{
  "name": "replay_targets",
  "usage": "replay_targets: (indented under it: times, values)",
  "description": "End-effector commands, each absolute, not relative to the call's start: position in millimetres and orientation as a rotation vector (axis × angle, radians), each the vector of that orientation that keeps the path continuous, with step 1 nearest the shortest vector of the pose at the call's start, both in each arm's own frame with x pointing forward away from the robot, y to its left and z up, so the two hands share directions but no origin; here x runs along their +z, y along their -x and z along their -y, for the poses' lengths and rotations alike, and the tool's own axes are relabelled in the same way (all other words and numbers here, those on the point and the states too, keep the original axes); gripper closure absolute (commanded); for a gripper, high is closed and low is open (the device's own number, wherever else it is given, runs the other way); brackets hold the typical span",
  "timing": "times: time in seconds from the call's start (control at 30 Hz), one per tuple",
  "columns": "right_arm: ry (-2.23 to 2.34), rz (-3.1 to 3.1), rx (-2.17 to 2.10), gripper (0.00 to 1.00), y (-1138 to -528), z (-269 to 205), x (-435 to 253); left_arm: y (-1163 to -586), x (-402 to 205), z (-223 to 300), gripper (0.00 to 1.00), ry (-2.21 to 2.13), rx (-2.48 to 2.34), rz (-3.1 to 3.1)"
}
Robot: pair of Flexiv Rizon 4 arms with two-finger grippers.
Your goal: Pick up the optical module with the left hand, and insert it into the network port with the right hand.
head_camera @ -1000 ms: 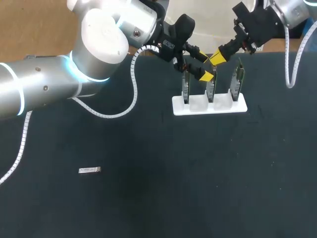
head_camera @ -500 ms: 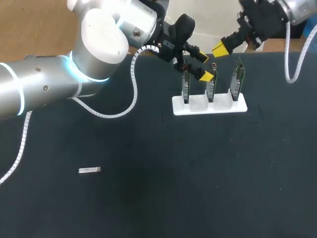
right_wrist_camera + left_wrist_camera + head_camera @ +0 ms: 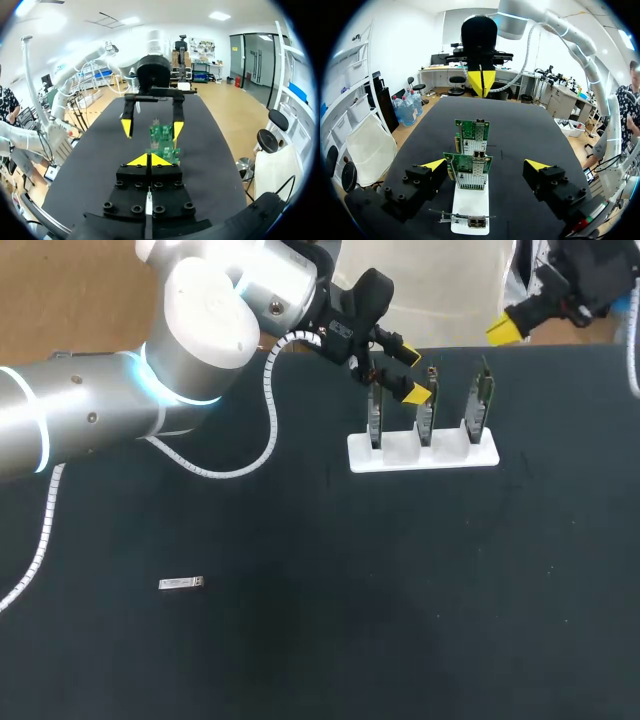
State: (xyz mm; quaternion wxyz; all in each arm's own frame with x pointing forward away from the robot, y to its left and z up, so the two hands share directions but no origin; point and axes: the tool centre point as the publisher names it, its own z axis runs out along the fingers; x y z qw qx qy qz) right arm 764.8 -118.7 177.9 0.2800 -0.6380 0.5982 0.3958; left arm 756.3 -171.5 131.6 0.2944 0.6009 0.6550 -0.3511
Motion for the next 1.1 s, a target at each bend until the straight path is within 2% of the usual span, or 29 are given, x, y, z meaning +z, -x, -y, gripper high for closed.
replay_targets:
  times: [0.03,1.1]
  values:
    - [1.747,-1.604,1.077,1.00,-770,127,177,-758,133,172,0.00,-1.605,-0.934,-1.748]
    - [1.750,-1.643,1.067,1.00,-771,145,154,-758,133,172,0.00,-1.605,-0.934,-1.748]
